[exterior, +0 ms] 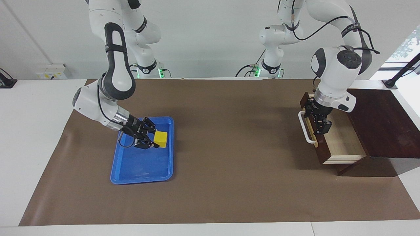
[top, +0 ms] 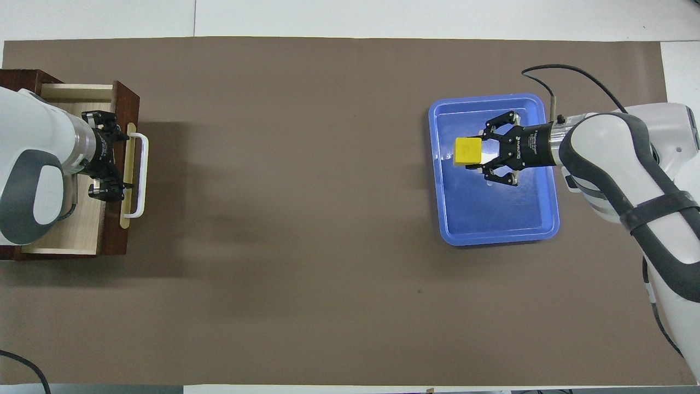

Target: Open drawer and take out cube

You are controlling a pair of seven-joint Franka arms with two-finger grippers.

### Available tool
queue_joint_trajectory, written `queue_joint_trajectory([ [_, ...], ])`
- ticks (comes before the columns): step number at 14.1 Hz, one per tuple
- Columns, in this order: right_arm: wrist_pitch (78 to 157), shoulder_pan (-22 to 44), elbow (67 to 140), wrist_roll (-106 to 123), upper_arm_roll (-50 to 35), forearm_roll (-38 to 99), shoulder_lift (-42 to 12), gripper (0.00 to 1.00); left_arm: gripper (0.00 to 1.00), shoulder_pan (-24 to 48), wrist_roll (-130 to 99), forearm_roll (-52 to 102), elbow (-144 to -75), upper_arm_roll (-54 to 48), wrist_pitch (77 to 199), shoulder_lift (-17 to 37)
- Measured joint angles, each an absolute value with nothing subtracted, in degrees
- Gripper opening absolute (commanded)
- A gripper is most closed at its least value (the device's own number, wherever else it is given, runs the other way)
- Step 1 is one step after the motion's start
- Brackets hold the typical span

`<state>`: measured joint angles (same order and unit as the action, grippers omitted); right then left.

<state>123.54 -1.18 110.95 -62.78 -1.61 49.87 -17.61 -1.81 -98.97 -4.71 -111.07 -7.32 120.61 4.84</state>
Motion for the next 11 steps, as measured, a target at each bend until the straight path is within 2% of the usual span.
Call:
queue_joint_trajectory([
  [6,125.16,-5.02,110.75,-60.05,-1.22,49.79,-22.01,0.00,1.00,-8.07,-89.18,-5.09,-111.24,-7.49,123.32,5.72],
  [11,126.41,-4.77,111.82,-60.05,-1.47,49.72,-22.69,0.00,1.00,-12.96,-83.47,-5.34,-111.24,-7.42,123.56,6.01],
])
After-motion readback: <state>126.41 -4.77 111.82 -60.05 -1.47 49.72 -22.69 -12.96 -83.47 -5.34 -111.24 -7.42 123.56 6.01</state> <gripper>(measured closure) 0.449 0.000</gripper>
